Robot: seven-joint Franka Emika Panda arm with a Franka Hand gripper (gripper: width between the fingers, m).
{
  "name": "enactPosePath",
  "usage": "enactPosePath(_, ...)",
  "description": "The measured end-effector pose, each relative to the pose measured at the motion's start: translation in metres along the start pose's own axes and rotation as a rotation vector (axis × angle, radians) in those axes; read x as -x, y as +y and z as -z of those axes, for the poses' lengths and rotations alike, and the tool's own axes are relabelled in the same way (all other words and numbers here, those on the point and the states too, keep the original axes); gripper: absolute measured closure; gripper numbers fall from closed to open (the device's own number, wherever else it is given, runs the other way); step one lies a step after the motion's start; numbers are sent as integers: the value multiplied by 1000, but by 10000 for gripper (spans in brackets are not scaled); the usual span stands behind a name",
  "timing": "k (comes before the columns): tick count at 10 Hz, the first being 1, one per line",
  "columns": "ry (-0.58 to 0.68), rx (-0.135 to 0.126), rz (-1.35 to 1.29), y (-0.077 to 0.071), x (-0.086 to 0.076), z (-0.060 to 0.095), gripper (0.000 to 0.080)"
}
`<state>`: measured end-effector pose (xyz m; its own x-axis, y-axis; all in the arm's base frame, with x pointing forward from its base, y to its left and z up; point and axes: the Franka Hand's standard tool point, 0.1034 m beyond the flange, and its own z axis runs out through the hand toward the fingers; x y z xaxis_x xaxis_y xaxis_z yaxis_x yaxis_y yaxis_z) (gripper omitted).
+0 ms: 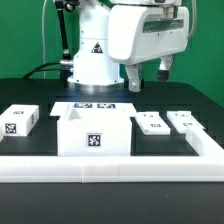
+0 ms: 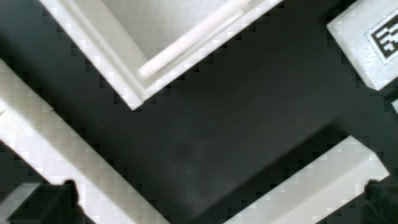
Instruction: Assemble cabinet
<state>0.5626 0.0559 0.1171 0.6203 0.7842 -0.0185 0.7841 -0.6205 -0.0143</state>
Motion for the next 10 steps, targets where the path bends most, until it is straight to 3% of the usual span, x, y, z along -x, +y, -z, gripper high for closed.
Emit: enactPosePath(10,4,4,19,1,2,-1,1)
